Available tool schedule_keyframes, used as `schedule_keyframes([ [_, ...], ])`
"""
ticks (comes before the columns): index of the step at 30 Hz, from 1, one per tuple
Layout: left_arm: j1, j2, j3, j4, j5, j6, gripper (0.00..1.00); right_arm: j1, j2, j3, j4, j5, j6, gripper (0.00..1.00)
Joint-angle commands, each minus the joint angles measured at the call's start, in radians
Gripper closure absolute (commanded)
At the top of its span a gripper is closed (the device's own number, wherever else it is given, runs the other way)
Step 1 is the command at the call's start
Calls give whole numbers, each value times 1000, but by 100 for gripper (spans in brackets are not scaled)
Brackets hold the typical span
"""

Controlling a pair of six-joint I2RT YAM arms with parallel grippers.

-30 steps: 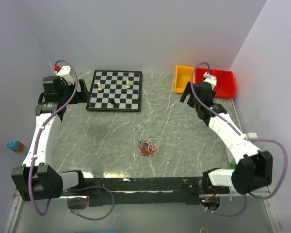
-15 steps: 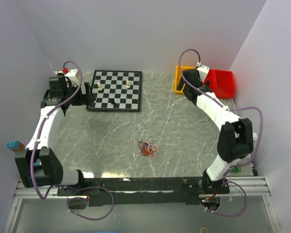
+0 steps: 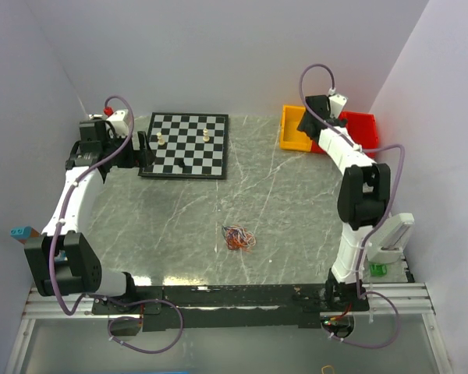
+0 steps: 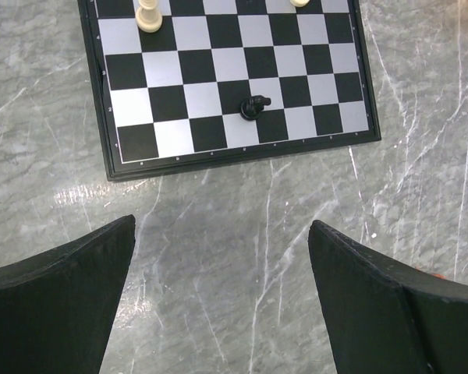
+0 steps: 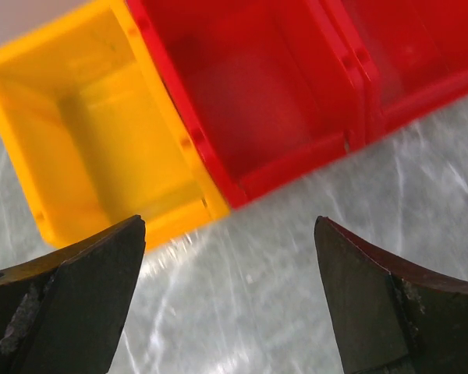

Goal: Untangle the cables

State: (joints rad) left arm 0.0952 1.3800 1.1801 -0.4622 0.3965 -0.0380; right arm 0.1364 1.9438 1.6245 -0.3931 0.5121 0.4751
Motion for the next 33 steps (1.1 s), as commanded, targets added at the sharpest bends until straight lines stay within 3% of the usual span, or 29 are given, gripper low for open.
schedule_keyframes([
  [1, 1, 14, 55, -1, 39, 13, 3, -15, 115, 167, -53, -7, -55, 5],
  [13, 3, 30, 62, 11, 30, -8, 3, -86, 322, 423, -158, -158, -50, 6],
  [15, 5, 31, 62, 13, 24, -13, 4, -86, 339, 448, -177, -173, -55, 11],
  [21, 6, 24, 59, 19, 4, -23, 3, -86, 425, 589, -297, -221, -67, 36],
  [25, 8, 17, 62, 20, -8, -25, 3, -87, 429, 589, -319, -262, -84, 47],
  [28, 9, 21, 69, 14, -15, -25, 3, -89, 464, 647, -383, -285, -86, 46],
  [31, 12, 13, 78, 4, -19, -25, 3, -89, 495, 690, -438, -285, -76, 31],
  [33, 12, 2, 73, 7, -22, -22, 3, -92, 486, 675, -443, -274, -72, 26],
])
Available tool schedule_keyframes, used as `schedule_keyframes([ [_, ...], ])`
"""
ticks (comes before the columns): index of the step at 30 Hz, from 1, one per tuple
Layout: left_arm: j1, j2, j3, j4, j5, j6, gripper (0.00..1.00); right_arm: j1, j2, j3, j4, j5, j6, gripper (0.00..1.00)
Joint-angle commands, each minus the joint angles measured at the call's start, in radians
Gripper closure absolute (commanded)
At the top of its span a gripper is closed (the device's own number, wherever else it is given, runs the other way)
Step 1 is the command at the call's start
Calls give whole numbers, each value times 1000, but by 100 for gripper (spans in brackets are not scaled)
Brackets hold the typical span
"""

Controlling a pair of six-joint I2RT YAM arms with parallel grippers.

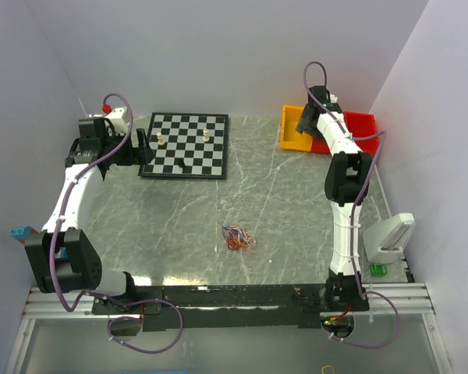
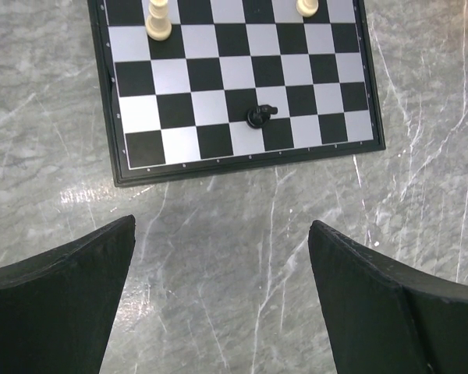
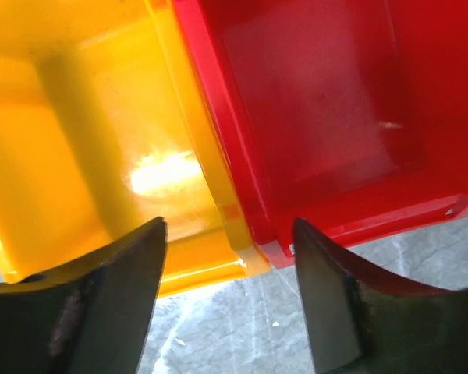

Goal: Untangle the cables

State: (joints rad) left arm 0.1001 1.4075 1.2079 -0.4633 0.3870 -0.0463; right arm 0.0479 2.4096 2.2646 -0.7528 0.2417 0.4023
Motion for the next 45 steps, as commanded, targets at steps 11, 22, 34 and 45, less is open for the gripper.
schedule_keyframes([
  [11, 12, -25, 38, 15, -25, -13, 3, -17, 51, 78, -100, -30, -8, 41],
  [22, 15, -10, 33, 31, -33, -18, 3, -23, 57, 78, -97, -82, -26, 76],
  [34, 16, -71, 4, 12, -48, -21, 3, 90, -125, -246, -60, -108, 10, 100],
  [45, 16, -154, -64, -55, -82, 34, 3, 289, -414, -796, 46, -58, 194, 100],
])
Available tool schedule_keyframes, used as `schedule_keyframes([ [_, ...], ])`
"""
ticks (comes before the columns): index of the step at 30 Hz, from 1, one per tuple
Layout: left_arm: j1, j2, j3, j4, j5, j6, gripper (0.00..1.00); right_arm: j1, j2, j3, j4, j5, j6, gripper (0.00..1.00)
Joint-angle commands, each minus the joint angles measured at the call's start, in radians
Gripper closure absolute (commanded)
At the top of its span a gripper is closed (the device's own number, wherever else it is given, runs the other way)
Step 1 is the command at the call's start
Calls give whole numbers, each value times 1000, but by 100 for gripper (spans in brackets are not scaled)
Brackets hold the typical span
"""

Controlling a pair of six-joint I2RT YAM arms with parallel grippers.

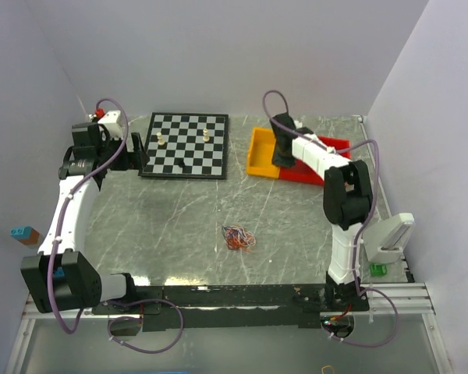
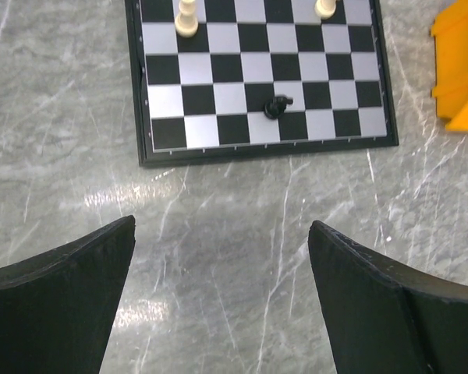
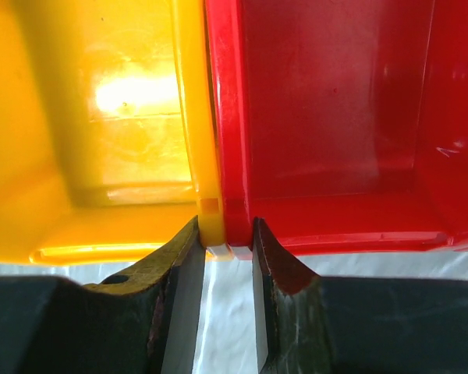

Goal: Untangle the cables

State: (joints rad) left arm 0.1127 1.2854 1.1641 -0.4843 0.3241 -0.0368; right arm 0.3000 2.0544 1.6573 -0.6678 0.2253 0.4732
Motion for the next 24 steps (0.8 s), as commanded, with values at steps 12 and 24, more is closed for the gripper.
schedule_keyframes([
  [12, 4, -113, -73, -46, -45, 77, 3, 310, -327, -590, 20, -35, 320, 100],
  [24, 4, -166, -72, -82, -40, 74, 3, 494, -433, -673, -7, -153, 415, 100],
])
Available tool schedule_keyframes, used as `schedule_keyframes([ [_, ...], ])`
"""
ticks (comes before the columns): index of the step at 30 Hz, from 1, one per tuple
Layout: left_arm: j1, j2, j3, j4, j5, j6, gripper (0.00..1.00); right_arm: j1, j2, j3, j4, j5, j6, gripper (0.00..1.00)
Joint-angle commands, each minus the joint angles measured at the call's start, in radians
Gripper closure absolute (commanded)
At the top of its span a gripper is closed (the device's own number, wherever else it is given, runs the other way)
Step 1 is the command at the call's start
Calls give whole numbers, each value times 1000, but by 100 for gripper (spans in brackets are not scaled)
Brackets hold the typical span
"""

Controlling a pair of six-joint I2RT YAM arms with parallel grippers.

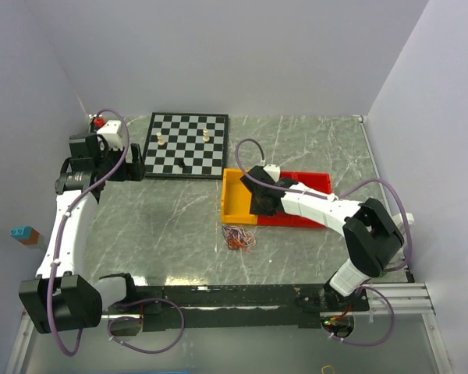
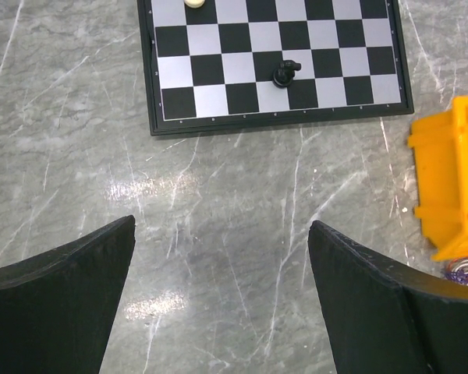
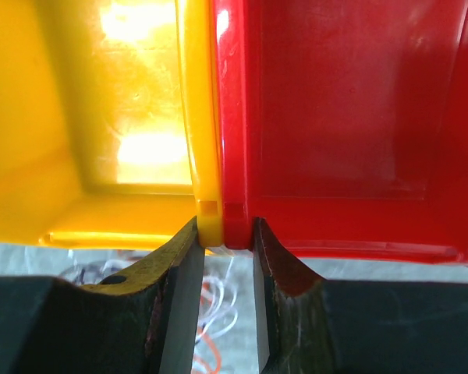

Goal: Untangle the cables

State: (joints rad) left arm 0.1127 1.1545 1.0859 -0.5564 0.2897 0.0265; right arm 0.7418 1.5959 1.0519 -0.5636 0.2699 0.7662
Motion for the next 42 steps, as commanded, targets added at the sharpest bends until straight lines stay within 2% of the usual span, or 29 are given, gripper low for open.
schedule_keyframes([
  [1, 4, -38, 9, -11, -4, 9, 3, 70, 21, -67, -116, -204, 131, 100],
  [8, 4, -56, 8, -16, 6, 6, 3, 171, 16, -37, -128, -236, 173, 100],
  [15, 4, -56, 12, -20, 16, 6, 3, 226, 94, 72, -122, -229, 200, 100],
  [23, 2, -61, 13, -34, 6, 21, 3, 225, 236, 302, -140, -201, 81, 100],
  [27, 2, -70, 8, -51, 6, 39, 4, 226, 242, 315, -128, -184, -10, 100],
  [30, 2, -82, -6, -47, 2, 46, 3, 226, 210, 266, -119, -170, -41, 89],
  [31, 2, -84, -11, -43, 2, 46, 3, 228, 199, 248, -113, -173, -48, 82],
  [34, 2, -73, -15, -39, 9, 43, 3, 229, 141, 189, -98, -182, -50, 50],
  [36, 2, -64, -12, -49, 31, 43, 3, 234, 83, 151, -84, -179, -45, 39],
  [38, 2, -59, -8, -77, 81, 75, 3, 241, -9, 108, -59, -184, -47, 33],
  [42, -10, -79, -3, -135, 183, 131, 3, 252, -175, -5, -6, -179, -74, 30],
])
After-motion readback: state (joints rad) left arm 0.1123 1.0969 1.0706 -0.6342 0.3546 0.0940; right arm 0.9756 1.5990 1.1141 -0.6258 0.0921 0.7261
